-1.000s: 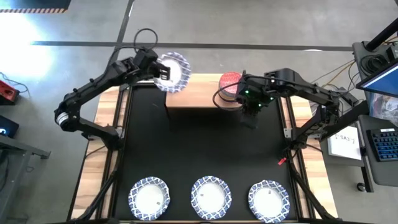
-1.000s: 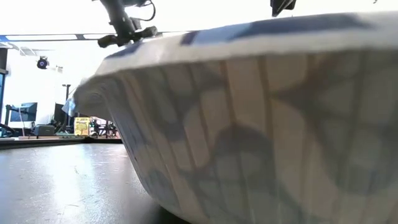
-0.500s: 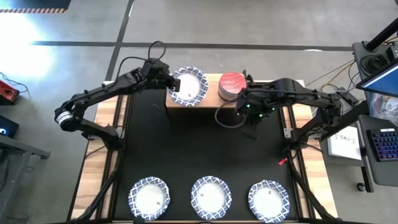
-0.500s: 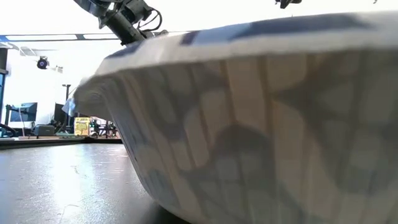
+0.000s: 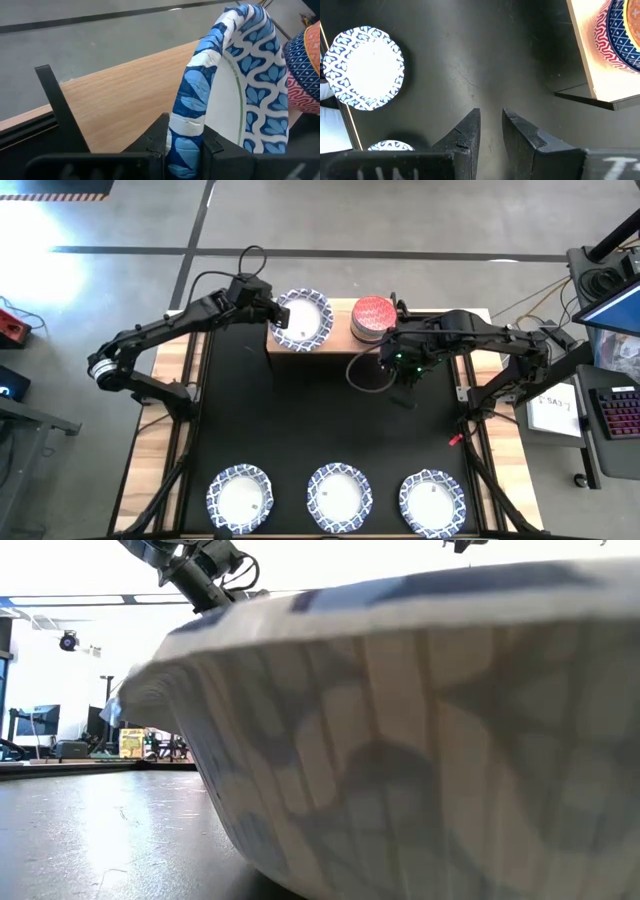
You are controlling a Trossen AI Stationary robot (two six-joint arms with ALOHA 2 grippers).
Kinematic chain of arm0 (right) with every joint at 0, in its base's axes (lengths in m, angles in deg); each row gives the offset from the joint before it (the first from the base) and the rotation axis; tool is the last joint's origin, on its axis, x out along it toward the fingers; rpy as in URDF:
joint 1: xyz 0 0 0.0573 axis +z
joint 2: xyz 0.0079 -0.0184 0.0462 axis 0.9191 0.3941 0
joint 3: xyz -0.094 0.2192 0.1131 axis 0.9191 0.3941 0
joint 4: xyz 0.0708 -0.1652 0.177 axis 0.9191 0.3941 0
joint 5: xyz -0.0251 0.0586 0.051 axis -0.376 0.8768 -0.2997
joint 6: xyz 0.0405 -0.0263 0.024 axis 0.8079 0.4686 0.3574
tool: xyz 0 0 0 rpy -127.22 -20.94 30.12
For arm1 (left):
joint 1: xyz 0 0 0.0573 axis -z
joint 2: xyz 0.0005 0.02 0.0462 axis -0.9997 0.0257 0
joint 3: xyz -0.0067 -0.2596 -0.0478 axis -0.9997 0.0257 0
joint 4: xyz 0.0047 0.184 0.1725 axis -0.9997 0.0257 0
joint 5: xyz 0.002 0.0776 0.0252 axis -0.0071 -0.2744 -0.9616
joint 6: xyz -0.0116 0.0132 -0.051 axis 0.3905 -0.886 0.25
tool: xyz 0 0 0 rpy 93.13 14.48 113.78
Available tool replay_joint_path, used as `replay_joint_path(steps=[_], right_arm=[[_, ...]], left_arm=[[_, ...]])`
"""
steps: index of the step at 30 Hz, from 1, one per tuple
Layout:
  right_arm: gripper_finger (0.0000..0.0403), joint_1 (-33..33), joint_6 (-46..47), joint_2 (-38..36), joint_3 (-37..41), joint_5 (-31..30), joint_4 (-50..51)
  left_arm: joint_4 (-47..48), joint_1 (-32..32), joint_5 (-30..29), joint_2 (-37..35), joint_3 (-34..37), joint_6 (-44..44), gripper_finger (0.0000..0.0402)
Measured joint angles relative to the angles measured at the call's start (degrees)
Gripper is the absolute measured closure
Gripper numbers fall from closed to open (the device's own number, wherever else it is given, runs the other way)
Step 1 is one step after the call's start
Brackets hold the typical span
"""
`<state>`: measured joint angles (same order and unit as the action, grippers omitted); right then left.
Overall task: Place and stack bowls onto a shelf
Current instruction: Put the blue bowl on the shelf, then stack the blue bowl on top of the bowl on the shelf
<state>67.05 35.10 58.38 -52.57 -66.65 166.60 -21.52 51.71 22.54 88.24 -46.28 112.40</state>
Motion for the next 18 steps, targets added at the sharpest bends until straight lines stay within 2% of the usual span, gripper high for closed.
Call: replay_joint_path(steps=[3,12,18], right_arm=[[0.0335,0.01,-0.09,0.00,0.00,0.00,0.00],[0.0335,-0.01,-0.66,0.00,0.00,0.00,0.00],[0.0335,-0.01,-0.05,0.00,0.00,0.02,0.02]], left_arm=[[-0.07,-0.04,-0.31,0.65,0.00,-0.40,0.0353],[-0.65,-0.13,-0.69,3.49,-3.53,-4.77,0.0277],[5.85,-0.13,-9.92,3.37,-9.11,-8.07,0.0254]])
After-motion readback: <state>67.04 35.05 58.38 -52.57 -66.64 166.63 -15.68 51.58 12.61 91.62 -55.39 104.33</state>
